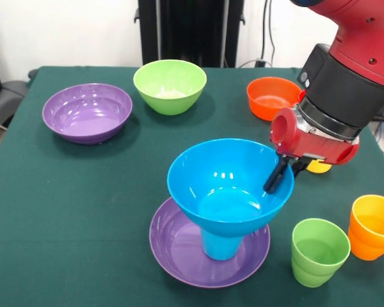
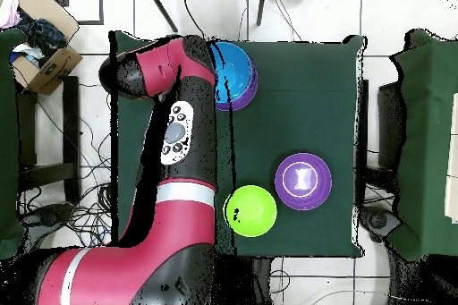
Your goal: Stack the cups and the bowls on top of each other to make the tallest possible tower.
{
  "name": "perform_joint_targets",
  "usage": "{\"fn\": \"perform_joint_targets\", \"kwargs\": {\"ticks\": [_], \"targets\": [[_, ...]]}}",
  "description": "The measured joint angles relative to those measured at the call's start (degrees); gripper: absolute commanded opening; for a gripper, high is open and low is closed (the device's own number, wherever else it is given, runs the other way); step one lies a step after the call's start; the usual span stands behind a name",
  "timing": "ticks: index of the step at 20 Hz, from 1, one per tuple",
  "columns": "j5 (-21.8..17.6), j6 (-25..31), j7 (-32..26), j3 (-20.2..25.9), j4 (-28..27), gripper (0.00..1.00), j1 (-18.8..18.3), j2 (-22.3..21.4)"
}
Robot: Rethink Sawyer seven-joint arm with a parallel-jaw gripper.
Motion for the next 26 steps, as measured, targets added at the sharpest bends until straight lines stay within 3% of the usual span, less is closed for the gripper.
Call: {"fn": "perform_joint_targets", "kwargs": {"ticks": [26], "targets": [[0.01,-1.73,0.00,-3.00,0.61,0.00,0.67,-0.18]]}}
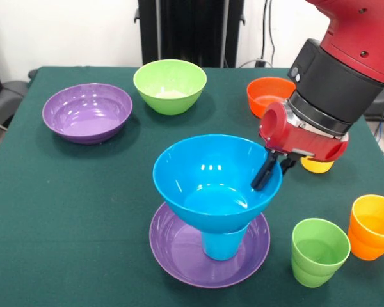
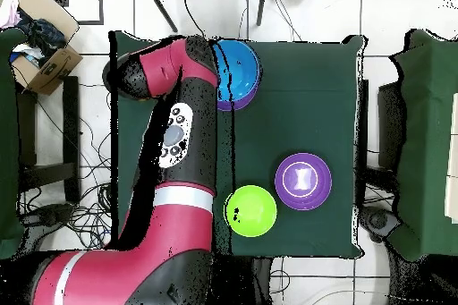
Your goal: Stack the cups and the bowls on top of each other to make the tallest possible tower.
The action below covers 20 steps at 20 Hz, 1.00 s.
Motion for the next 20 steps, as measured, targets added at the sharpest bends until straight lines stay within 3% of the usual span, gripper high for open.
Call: {"fn": "perform_joint_targets", "kwargs": {"ticks": [20], "targets": [[0.02,-0.01,0.00,-3.38,3.71,0.00,2.61,-0.05]]}}
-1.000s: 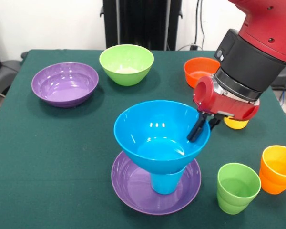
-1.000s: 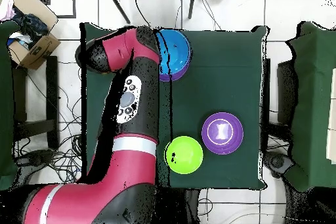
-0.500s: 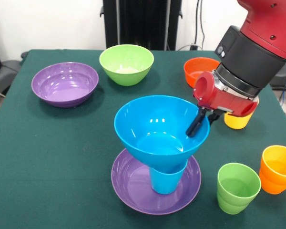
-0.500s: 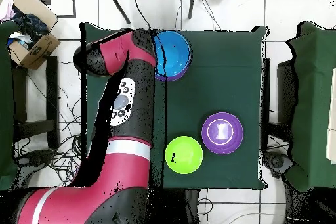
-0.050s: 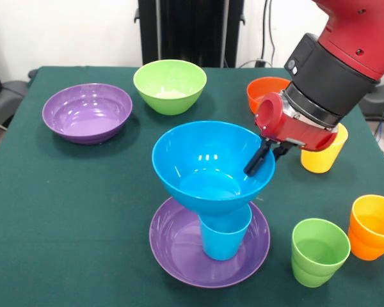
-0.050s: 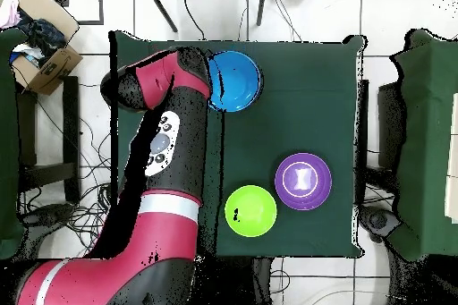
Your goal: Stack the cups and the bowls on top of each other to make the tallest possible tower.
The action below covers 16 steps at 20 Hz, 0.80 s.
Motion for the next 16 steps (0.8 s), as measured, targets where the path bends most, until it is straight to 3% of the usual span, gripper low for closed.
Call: {"fn": "perform_joint_targets", "kwargs": {"ticks": [16], "targets": [[0.01,0.00,0.00,-0.14,1.72,0.00,1.13,-0.01]]}}
